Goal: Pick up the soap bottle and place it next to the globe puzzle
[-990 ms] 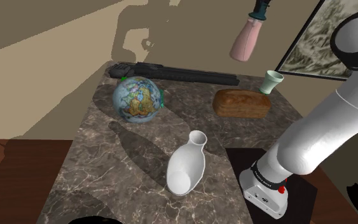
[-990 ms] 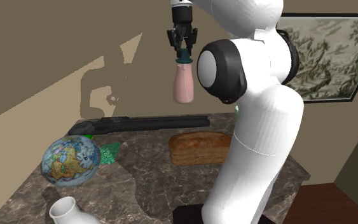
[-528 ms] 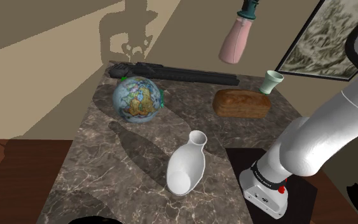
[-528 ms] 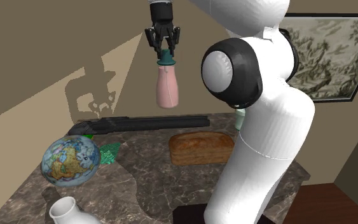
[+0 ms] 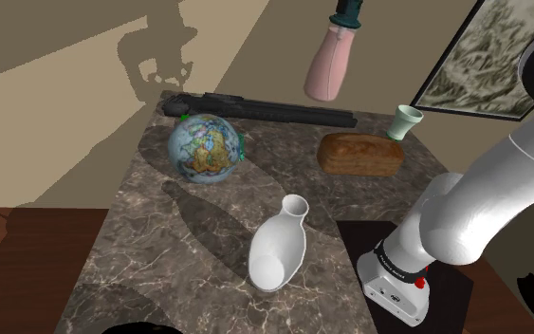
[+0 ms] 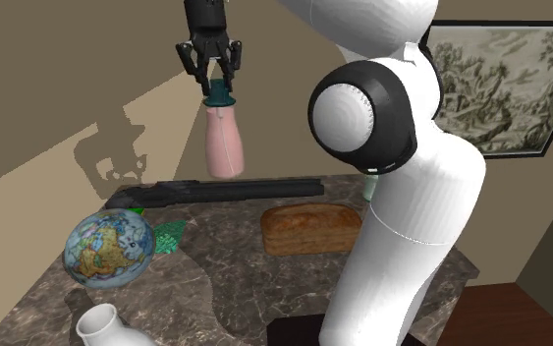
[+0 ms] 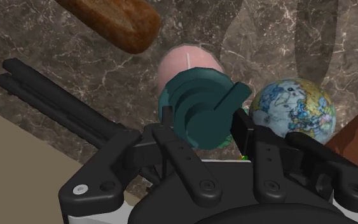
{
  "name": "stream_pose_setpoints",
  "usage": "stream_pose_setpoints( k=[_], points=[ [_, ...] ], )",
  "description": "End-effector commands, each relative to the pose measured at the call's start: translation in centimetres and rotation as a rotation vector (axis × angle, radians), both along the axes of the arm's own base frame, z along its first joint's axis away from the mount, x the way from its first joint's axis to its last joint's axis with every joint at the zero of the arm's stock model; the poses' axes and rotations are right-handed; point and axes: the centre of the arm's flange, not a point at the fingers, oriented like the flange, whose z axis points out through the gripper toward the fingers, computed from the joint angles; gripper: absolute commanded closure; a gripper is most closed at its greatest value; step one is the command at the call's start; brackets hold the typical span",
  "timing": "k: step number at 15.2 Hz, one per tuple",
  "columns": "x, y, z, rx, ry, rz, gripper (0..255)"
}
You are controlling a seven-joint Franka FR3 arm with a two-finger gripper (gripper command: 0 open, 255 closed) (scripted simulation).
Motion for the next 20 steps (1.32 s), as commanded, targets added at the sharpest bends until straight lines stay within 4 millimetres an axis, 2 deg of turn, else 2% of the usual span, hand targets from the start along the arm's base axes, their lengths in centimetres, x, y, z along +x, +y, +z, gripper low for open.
stream_pose_setpoints(
  k=[1, 11, 20],
  points=[
    [0.3, 2.6, -0.3, 0.000, -0.001, -0.003, 255],
    [1.6, 15.7, -0.2, 0.000, -0.001, -0.003, 255],
    [1.6, 15.7, -5.0, 0.000, -0.001, -0.003, 255]
  ],
)
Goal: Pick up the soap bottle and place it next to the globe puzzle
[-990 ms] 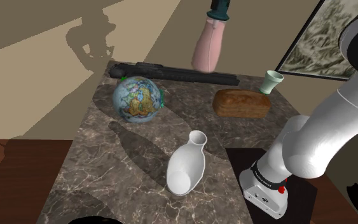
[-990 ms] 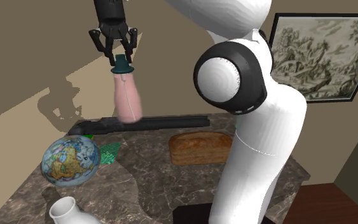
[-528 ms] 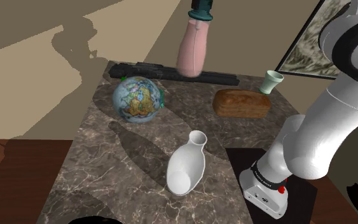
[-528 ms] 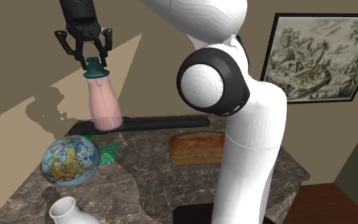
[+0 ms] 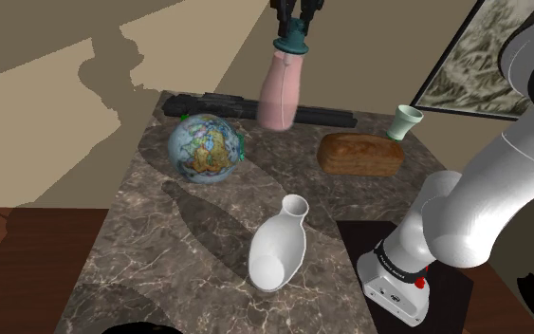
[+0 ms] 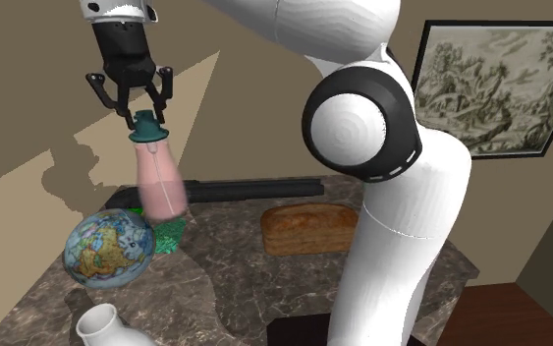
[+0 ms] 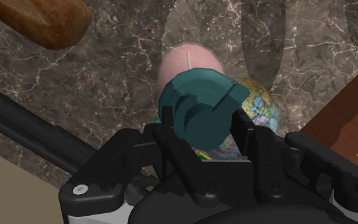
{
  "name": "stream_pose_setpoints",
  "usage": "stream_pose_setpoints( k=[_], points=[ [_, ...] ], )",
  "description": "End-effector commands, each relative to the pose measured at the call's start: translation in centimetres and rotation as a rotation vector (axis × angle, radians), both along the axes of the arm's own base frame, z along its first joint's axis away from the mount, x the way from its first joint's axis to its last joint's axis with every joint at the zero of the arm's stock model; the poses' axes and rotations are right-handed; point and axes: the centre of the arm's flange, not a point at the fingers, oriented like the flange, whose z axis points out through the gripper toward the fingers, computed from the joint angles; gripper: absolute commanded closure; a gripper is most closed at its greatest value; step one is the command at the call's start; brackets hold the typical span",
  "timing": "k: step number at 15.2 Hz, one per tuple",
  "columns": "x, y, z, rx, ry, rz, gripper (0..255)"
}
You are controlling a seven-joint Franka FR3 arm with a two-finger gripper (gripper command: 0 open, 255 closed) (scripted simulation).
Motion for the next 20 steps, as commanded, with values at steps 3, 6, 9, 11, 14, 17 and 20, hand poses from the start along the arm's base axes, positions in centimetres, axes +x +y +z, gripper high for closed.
stream_pose_setpoints(
  k=[3, 6, 9, 11, 14, 17, 20],
  points=[
    [0.1, 0.0, -2.2, 0.000, -0.001, 0.000, 255],
    [0.1, 0.0, -3.8, 0.000, -0.001, 0.000, 255],
    [0.1, 0.0, -5.4, 0.000, -0.001, 0.000, 255],
    [0.1, 0.0, -6.4, 0.000, -0.001, 0.000, 255],
    [0.1, 0.0, -8.0, 0.000, -0.001, 0.000, 255],
    [0.1, 0.0, -9.6, 0.000, -0.001, 0.000, 255],
    [0.1, 0.0, -11.2, 0.000, -0.001, 0.000, 255]
  ],
)
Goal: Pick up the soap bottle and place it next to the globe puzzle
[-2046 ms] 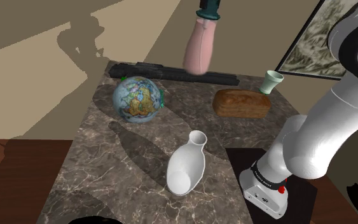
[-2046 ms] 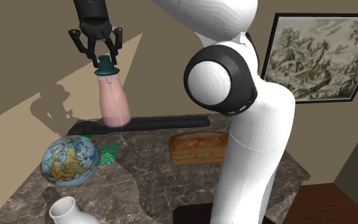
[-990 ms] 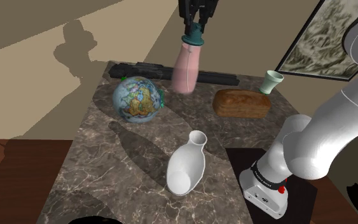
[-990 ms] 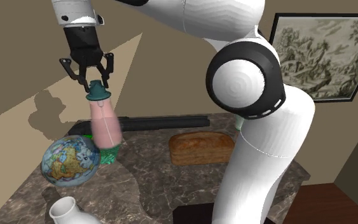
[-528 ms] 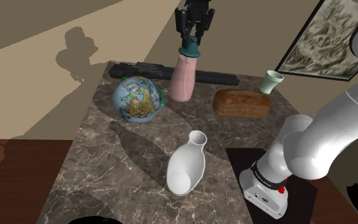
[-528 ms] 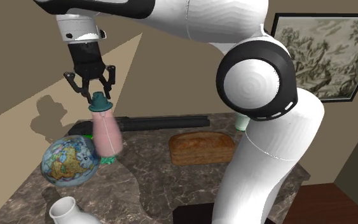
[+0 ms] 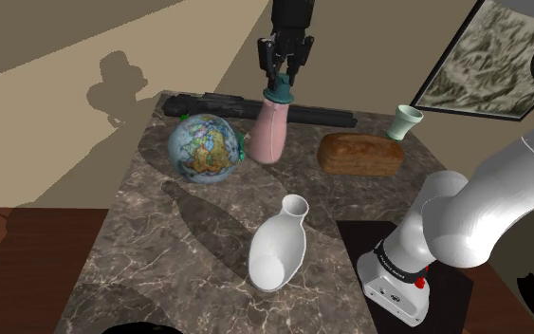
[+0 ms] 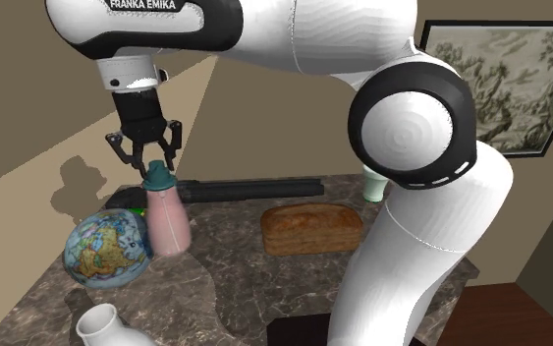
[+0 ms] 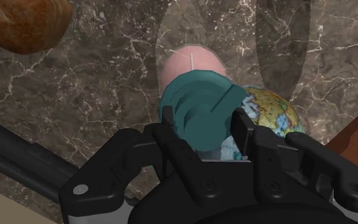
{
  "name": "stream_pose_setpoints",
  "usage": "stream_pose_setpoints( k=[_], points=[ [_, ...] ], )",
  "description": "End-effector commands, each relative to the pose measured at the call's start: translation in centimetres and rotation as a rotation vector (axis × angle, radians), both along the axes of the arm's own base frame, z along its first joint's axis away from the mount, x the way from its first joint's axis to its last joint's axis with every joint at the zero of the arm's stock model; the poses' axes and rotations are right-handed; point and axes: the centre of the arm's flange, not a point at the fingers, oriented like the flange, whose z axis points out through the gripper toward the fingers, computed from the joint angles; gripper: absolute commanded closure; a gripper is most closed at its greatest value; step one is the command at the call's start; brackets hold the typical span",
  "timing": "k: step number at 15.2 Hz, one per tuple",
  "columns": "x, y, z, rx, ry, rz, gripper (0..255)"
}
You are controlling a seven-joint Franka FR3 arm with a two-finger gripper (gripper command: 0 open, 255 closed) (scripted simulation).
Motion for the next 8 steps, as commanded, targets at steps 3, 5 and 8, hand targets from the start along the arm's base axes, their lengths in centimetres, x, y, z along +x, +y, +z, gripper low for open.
stream_pose_setpoints(
  k=[3, 5, 8],
  points=[
    [-0.1, 0.0, -2.1, 0.000, -0.001, 0.000, 255],
    [-0.1, 0.0, -3.1, 0.000, -0.001, 0.000, 255],
    [-0.1, 0.0, -4.7, 0.000, -0.001, 0.000, 255]
  ],
)
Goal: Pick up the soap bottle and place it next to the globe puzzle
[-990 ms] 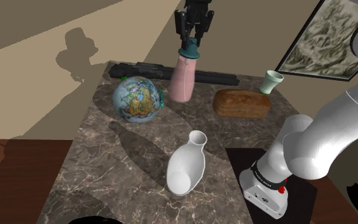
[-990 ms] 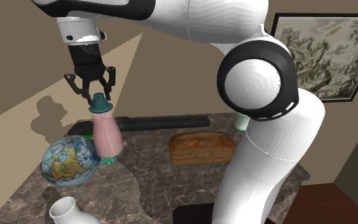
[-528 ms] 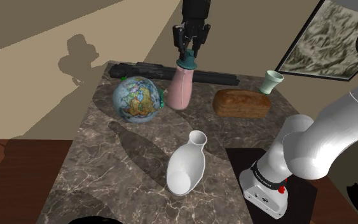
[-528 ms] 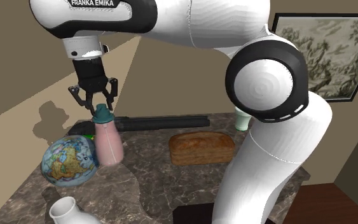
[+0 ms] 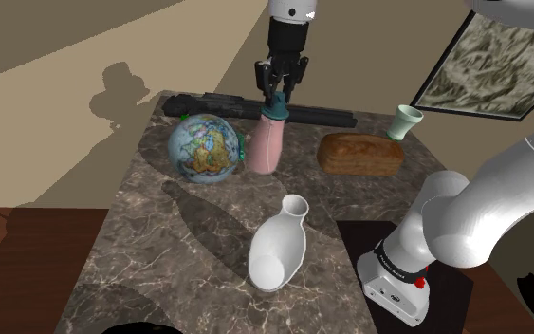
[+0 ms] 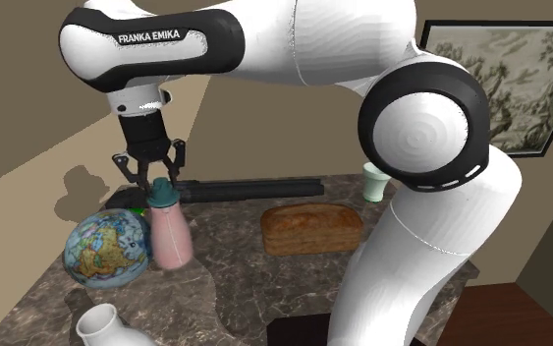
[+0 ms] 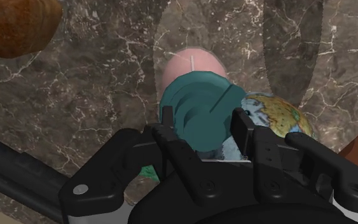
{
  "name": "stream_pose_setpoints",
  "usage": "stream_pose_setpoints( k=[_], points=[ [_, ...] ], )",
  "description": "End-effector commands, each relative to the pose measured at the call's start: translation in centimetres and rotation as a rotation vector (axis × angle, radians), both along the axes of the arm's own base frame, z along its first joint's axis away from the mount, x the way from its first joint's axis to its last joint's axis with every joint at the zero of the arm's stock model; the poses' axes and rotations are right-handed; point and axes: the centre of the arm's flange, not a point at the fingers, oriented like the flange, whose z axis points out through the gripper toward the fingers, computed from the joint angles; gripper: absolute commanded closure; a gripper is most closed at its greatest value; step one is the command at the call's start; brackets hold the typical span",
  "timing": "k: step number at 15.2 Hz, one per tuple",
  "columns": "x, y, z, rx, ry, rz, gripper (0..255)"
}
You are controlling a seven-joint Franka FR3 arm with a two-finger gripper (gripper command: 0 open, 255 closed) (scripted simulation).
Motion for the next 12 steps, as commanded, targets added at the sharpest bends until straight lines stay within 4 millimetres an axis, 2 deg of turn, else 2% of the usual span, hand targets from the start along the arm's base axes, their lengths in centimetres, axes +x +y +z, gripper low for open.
stream_pose_setpoints(
  k=[1, 11, 12],
  points=[
    [0.1, 0.0, -1.1, 0.000, -0.001, 0.000, 255],
    [0.1, 0.0, -6.5, 0.000, -0.001, 0.000, 255],
    [0.1, 0.0, -6.5, 0.000, -0.001, 0.000, 255]
  ],
)
